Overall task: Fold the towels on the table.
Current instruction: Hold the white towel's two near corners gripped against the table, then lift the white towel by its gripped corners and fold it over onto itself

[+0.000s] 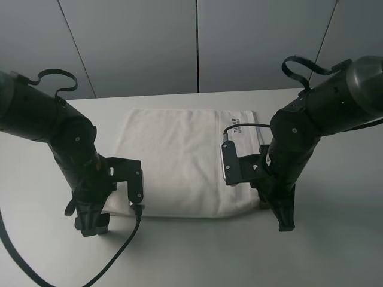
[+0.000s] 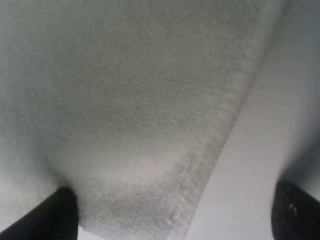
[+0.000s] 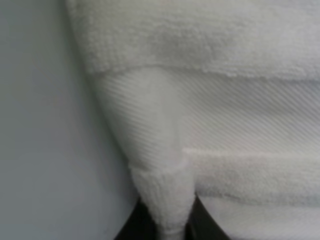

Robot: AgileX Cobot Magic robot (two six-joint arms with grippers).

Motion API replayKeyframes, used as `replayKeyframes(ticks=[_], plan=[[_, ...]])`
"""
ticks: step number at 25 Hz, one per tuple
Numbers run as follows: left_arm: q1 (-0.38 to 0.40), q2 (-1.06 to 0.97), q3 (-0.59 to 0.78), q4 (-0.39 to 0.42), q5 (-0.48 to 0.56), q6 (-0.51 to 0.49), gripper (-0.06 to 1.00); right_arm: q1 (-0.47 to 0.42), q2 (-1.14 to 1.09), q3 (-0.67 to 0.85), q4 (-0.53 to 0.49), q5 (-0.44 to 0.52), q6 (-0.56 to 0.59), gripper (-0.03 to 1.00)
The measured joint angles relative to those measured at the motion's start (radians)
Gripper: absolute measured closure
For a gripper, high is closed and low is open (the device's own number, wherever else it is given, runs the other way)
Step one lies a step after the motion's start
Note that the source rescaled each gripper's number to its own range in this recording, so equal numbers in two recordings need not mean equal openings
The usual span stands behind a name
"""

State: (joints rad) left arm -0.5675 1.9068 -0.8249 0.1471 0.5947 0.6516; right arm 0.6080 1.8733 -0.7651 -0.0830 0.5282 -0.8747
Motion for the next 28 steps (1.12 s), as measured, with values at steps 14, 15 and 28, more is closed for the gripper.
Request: replayKeyframes(ticks=[14,15,28], plan=[[0.0,0.002,-0.002,0.055,-0.071,0.002,0.93,0.0,0.0,0.0,0.048,0.002,0.0,0.97],[0.0,0.002,-0.002,0.059,-0.07,0.002,0.94,0.0,0.0,0.0,0.051,0.002,0.0,0.97],[0.0,-0.018,-0.006,0.039,-0.023,-0.021,0.94,0.0,-0.033,0.006,0.125,0.064,0.002,0.97]])
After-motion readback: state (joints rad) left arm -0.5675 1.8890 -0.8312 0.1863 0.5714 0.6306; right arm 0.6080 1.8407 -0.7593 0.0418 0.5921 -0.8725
